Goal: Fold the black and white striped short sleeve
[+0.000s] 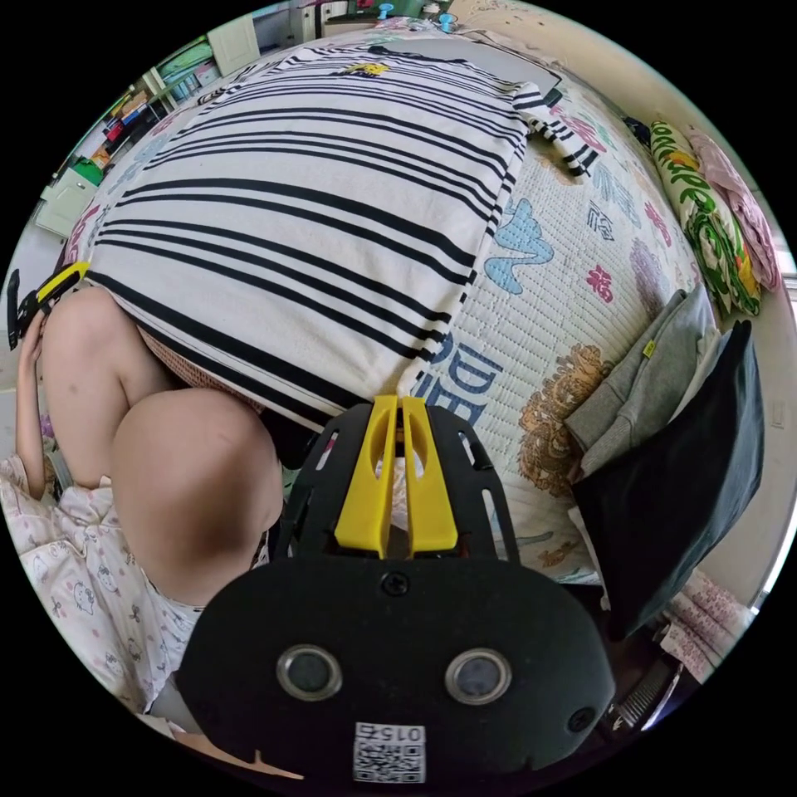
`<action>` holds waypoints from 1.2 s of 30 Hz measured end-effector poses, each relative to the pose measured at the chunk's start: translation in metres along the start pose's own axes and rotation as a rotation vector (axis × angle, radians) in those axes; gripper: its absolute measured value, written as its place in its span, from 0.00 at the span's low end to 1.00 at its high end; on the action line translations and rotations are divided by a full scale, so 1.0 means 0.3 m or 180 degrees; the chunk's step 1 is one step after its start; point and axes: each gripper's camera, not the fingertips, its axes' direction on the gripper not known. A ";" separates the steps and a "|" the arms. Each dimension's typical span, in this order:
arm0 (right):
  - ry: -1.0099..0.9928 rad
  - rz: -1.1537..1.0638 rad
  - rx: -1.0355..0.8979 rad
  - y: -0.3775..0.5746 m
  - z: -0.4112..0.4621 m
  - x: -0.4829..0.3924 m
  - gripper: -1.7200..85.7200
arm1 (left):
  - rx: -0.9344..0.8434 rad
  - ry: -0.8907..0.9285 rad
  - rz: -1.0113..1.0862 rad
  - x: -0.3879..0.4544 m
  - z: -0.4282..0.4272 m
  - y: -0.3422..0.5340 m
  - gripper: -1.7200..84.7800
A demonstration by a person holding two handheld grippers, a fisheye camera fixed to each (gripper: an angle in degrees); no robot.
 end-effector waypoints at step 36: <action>-0.0127 -0.0107 -0.0288 -0.431 -0.175 -0.071 0.02 | -0.1348 -0.0020 0.0752 0.284 -0.144 -0.464 0.01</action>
